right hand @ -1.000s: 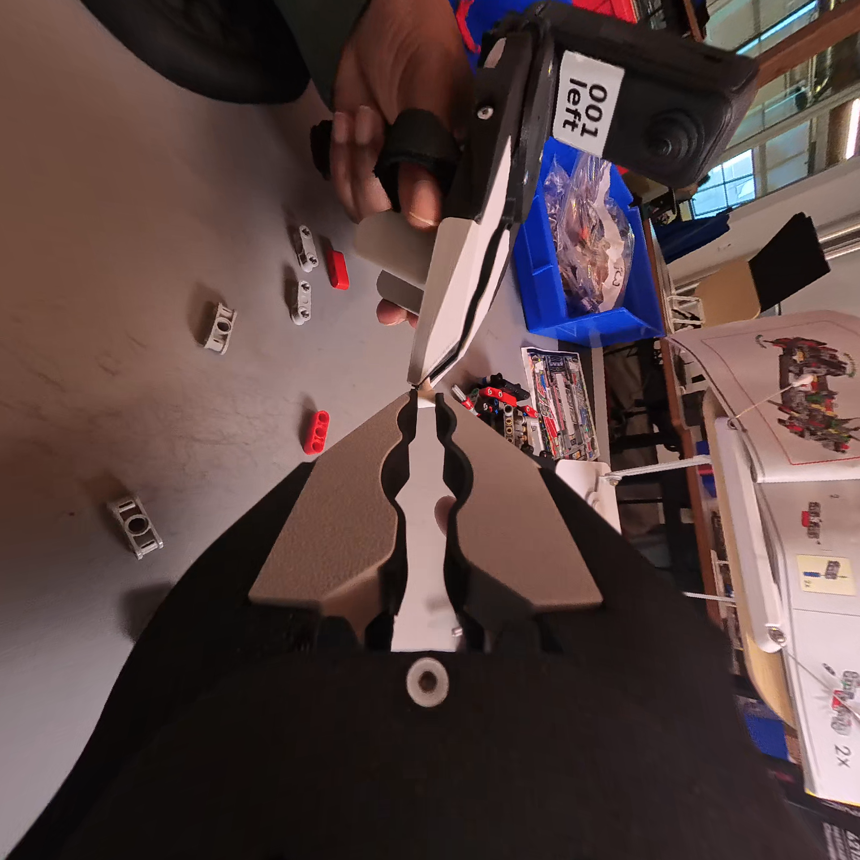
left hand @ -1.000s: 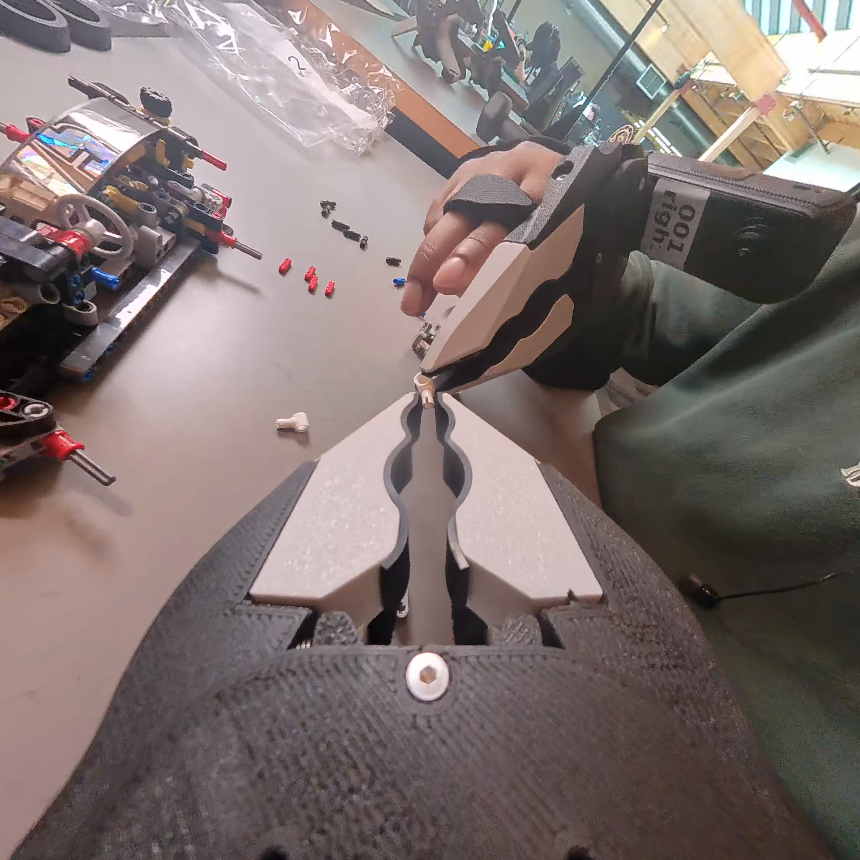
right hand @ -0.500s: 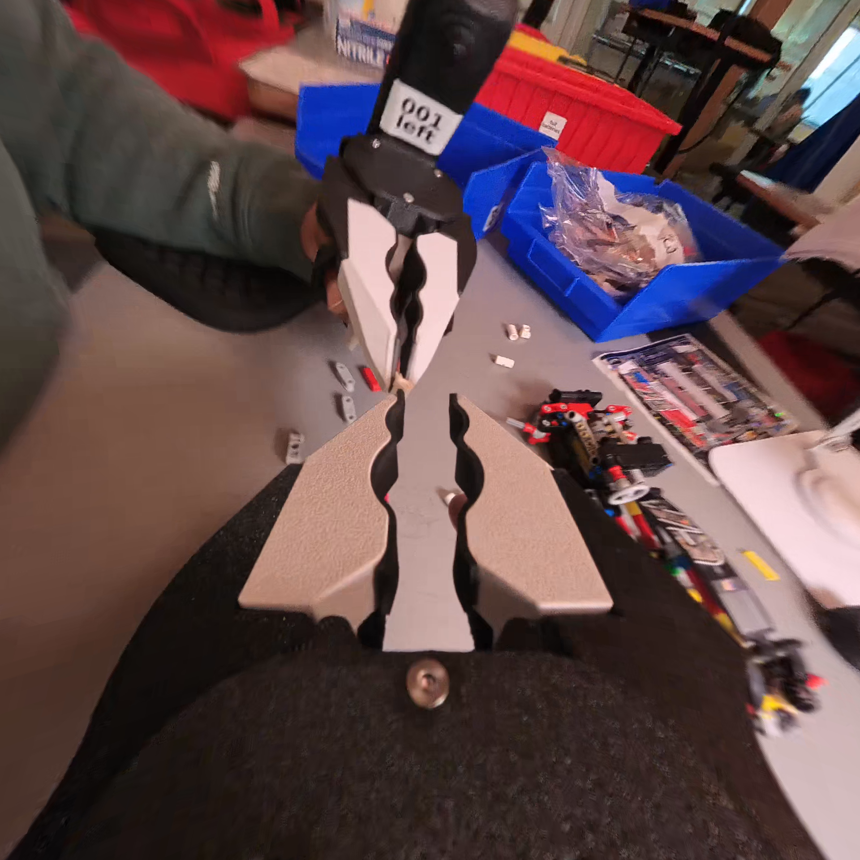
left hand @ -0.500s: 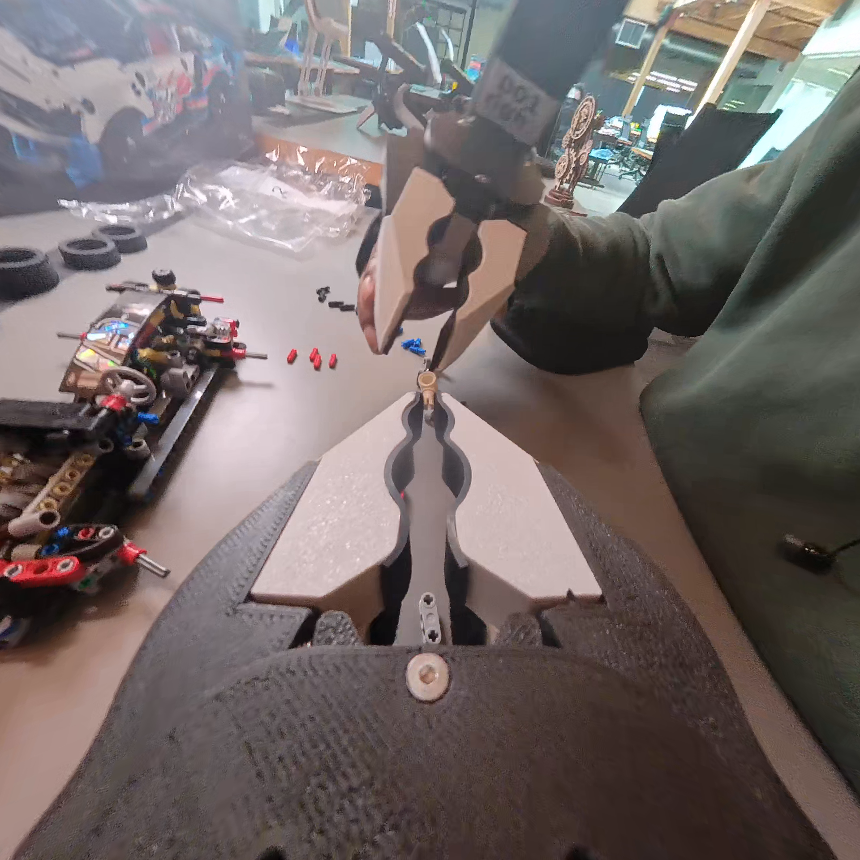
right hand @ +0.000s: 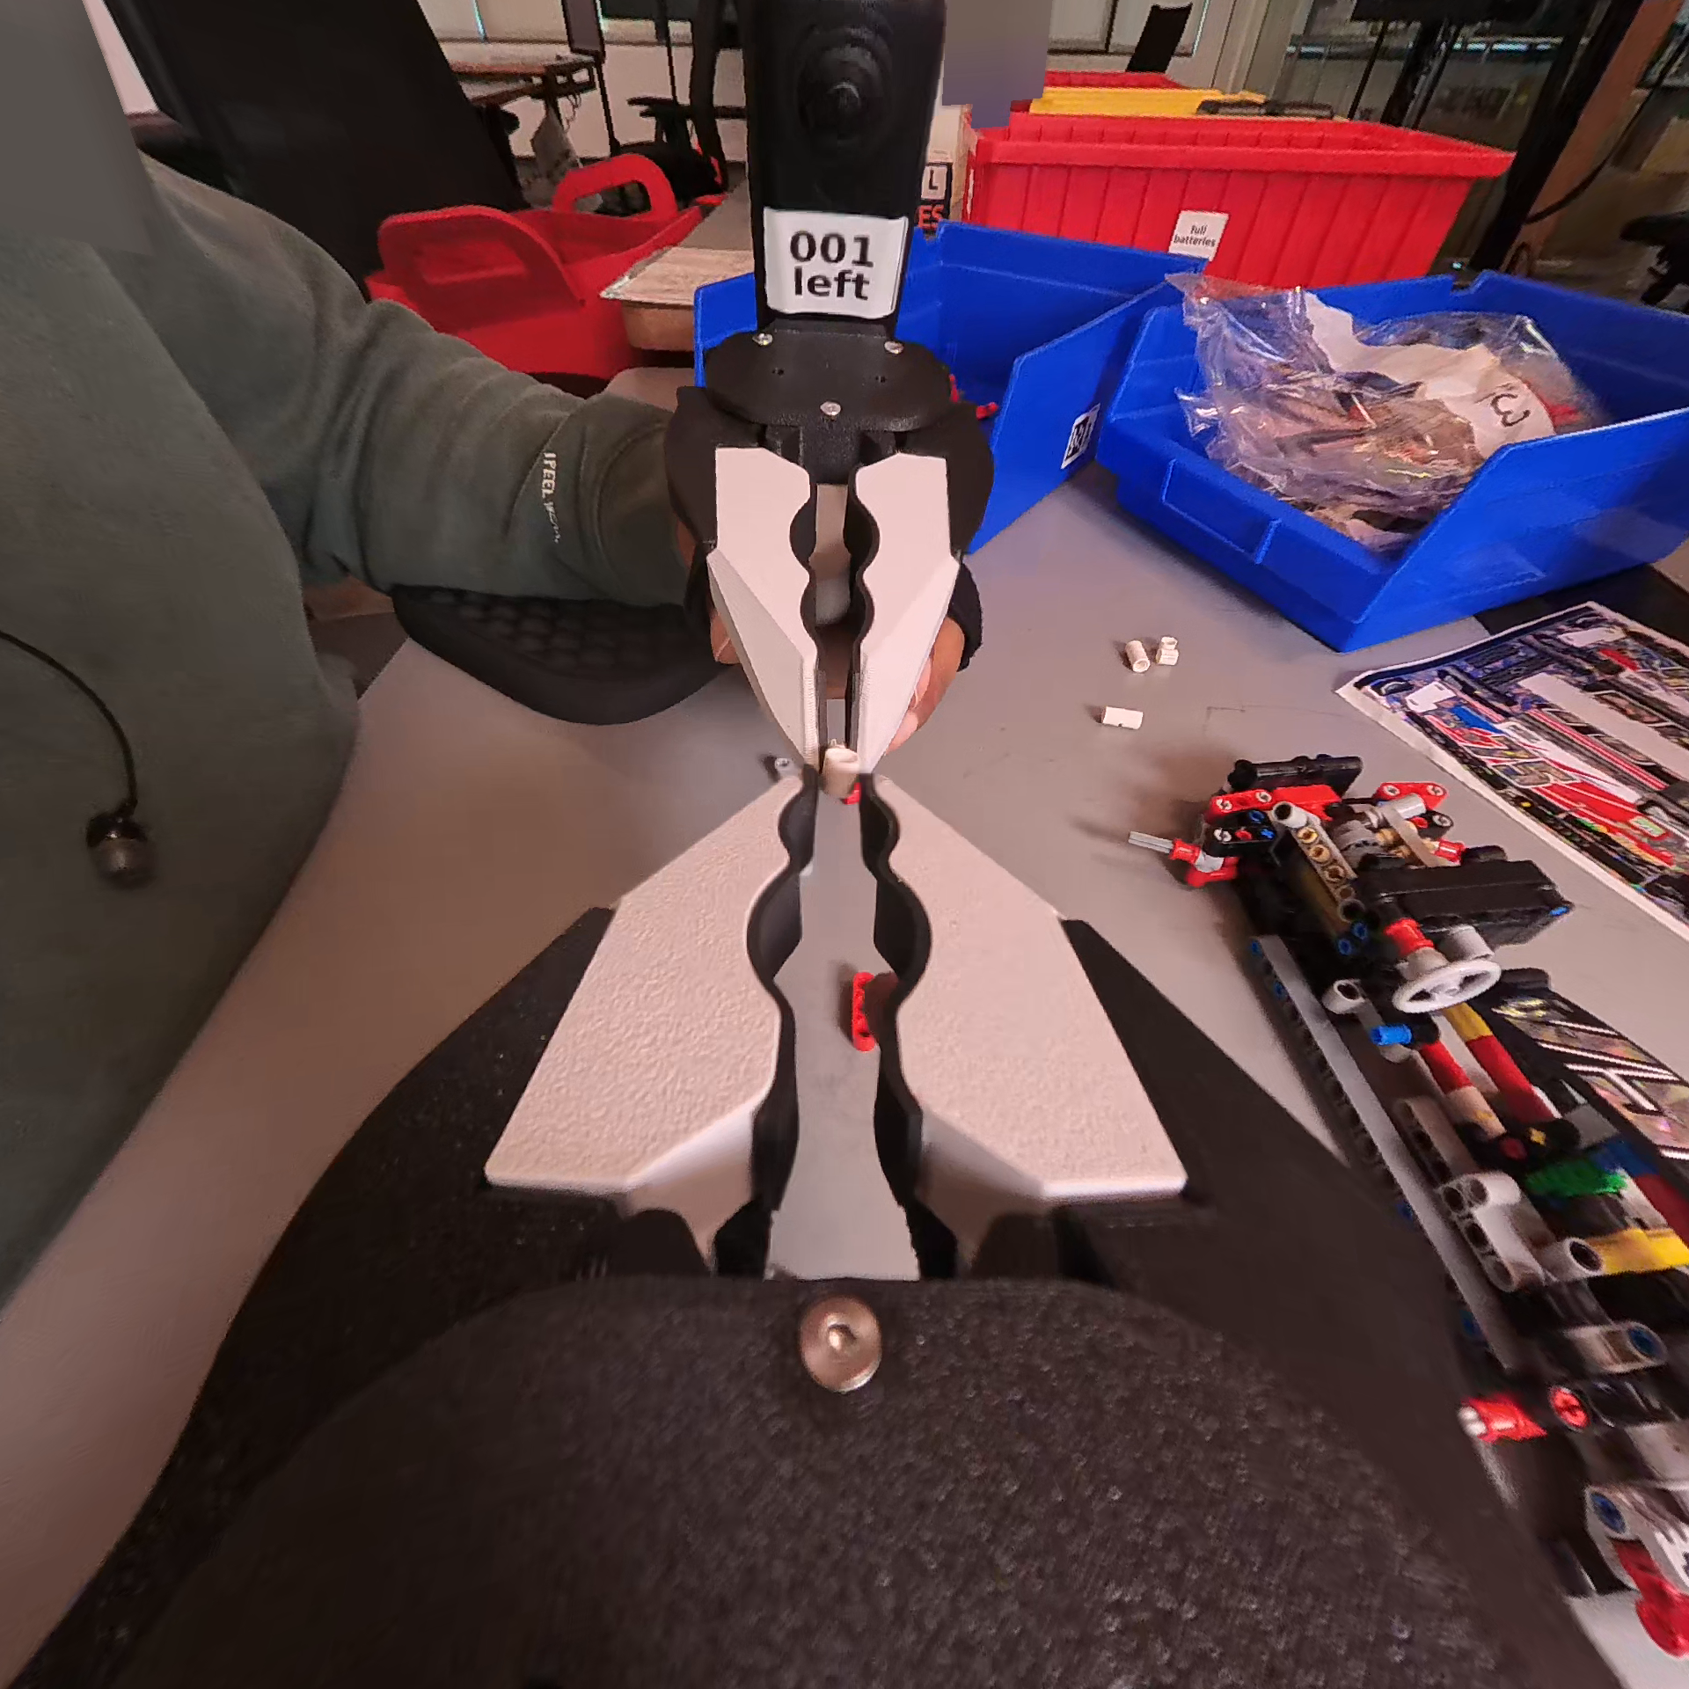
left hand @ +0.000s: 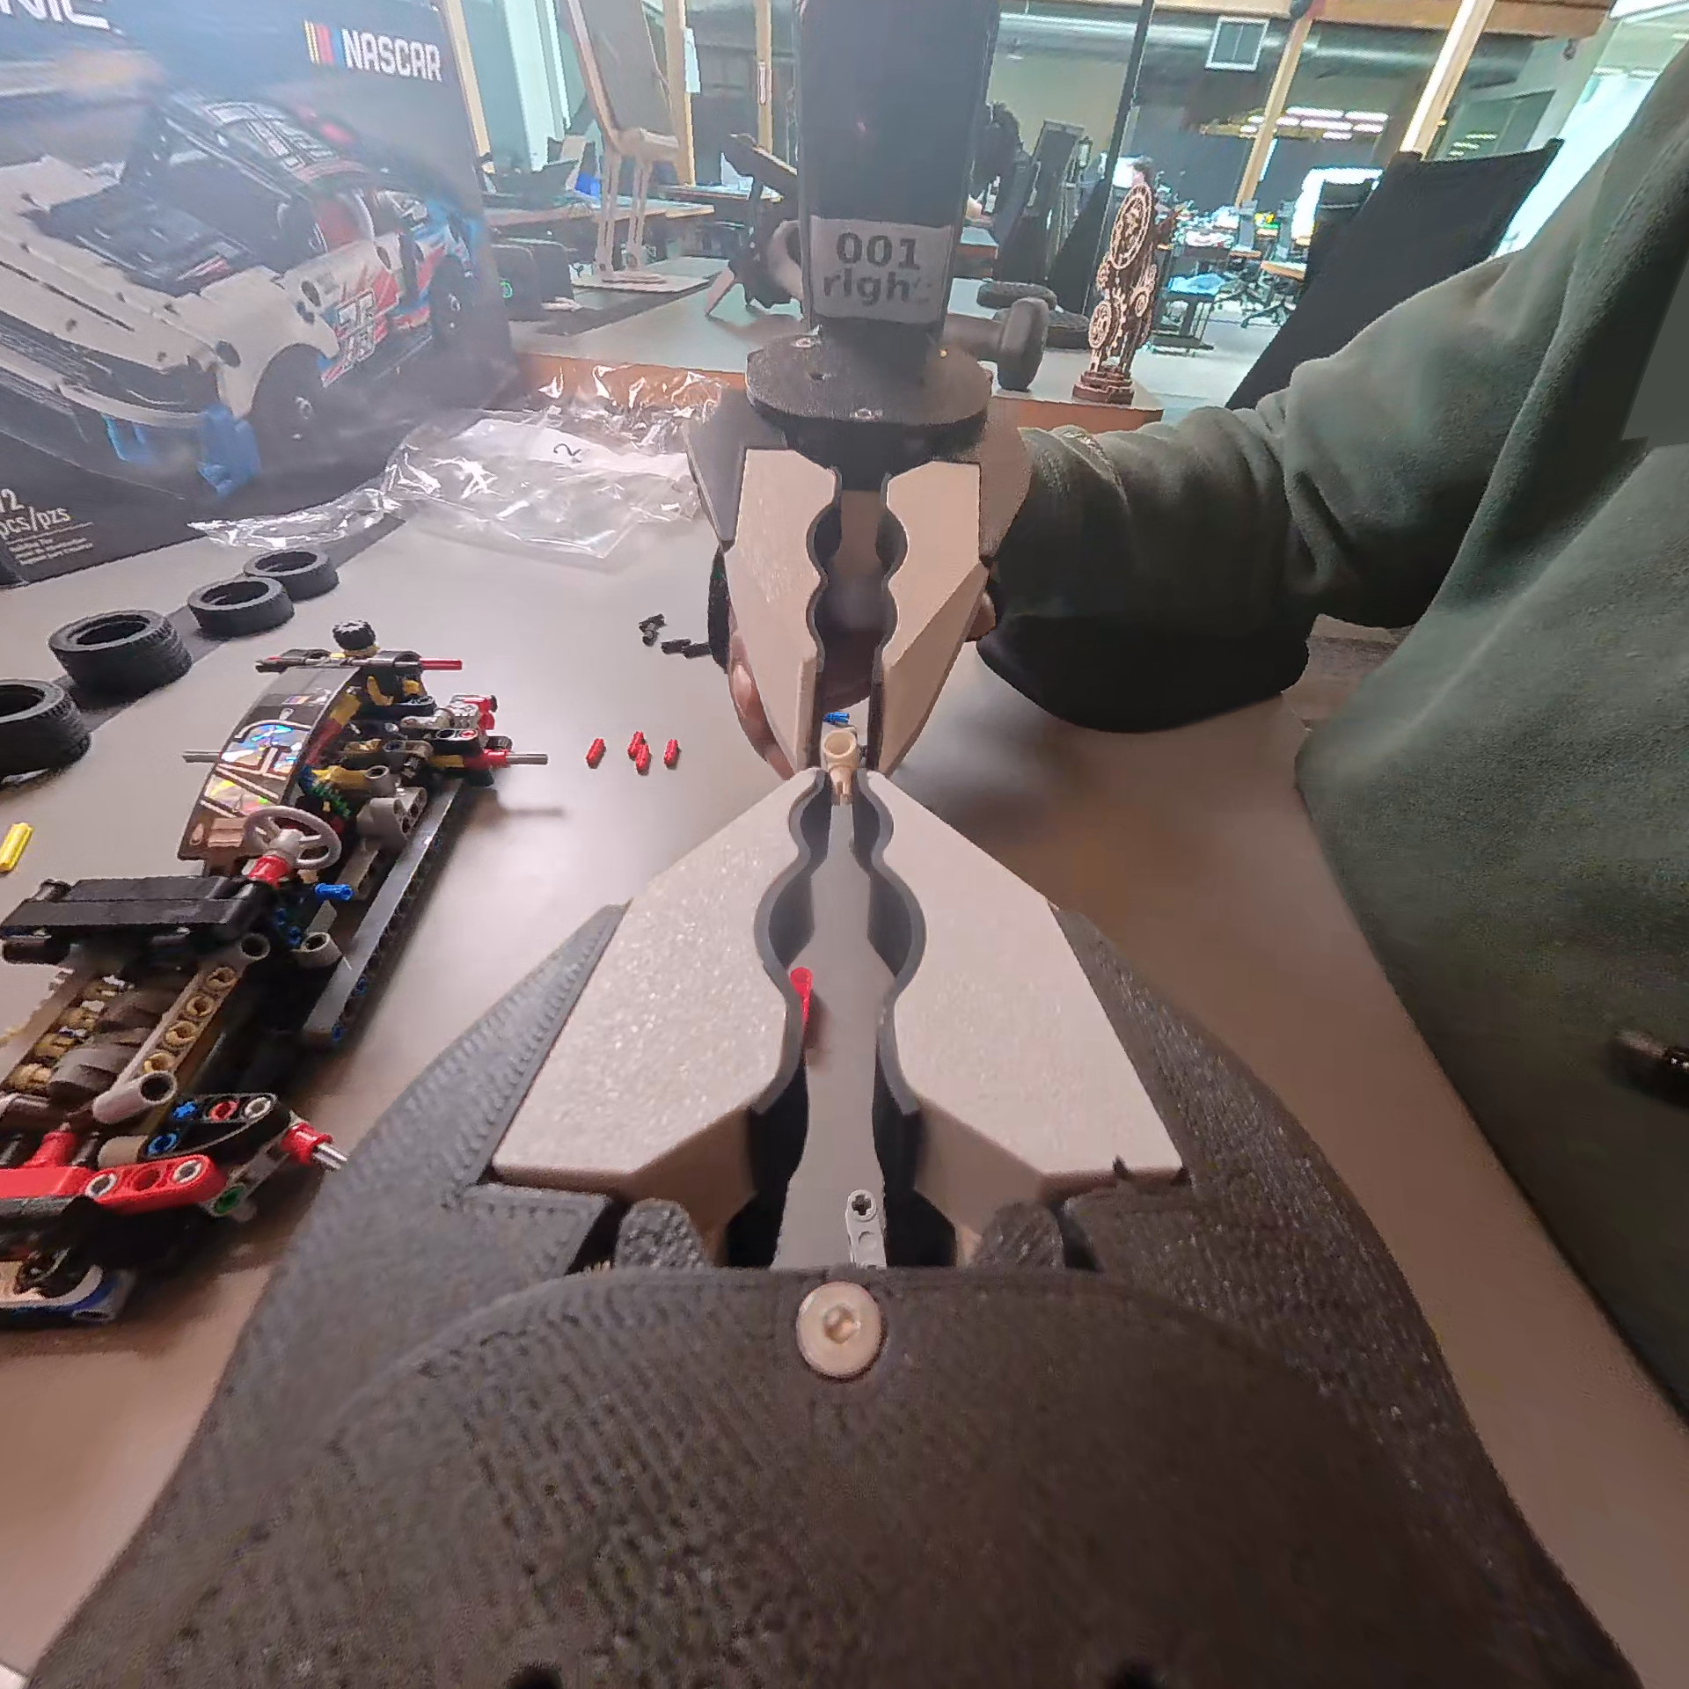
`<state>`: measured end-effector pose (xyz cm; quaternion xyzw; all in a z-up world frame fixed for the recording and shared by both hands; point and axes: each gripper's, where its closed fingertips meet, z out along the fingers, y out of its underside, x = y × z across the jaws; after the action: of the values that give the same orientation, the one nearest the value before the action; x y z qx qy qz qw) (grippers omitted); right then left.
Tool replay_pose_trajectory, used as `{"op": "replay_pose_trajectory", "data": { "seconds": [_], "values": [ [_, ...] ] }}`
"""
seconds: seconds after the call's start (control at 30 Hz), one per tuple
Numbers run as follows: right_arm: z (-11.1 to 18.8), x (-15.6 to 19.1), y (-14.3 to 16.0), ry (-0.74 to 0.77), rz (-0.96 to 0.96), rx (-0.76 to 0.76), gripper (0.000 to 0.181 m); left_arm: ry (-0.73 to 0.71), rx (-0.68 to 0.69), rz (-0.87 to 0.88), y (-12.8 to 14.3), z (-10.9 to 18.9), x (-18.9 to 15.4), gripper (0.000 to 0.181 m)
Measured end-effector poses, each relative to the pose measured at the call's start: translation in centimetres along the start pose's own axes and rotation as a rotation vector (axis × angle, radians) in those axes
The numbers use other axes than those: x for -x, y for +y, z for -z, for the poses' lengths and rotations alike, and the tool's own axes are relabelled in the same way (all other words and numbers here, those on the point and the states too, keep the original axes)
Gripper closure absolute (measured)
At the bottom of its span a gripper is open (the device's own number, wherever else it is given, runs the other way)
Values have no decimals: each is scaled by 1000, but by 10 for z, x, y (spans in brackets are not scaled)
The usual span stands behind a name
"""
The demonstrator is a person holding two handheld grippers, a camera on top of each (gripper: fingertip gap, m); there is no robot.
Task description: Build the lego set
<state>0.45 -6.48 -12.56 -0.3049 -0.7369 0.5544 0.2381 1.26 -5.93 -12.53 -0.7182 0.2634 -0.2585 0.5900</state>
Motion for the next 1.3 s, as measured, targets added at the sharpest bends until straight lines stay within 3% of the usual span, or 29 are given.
{"op": "replay_pose_trajectory", "data": {
  "seconds": [0.2,0.43,0.6,0.83,1.03,1.2,1.3],
  "values": [
    [-1,-4,10,10,-20,69,176,-38,65,6,11,-3,6,179],
    [14,-11,52,22,-74,353,176,-77,469,11,75,-7,17,151],
    [13,-3,71,4,-105,485,176,-25,629,56,96,-12,8,152],
    [8,7,82,-8,-167,568,176,80,599,67,91,-20,-20,160],
    [5,5,83,8,-136,611,176,-18,578,39,89,-15,9,154],
    [2,4,85,20,-127,683,176,86,580,-36,95,-26,7,141],
    [3,4,87,26,-120,718,176,114,578,-50,94,-31,7,147]
  ]
}}
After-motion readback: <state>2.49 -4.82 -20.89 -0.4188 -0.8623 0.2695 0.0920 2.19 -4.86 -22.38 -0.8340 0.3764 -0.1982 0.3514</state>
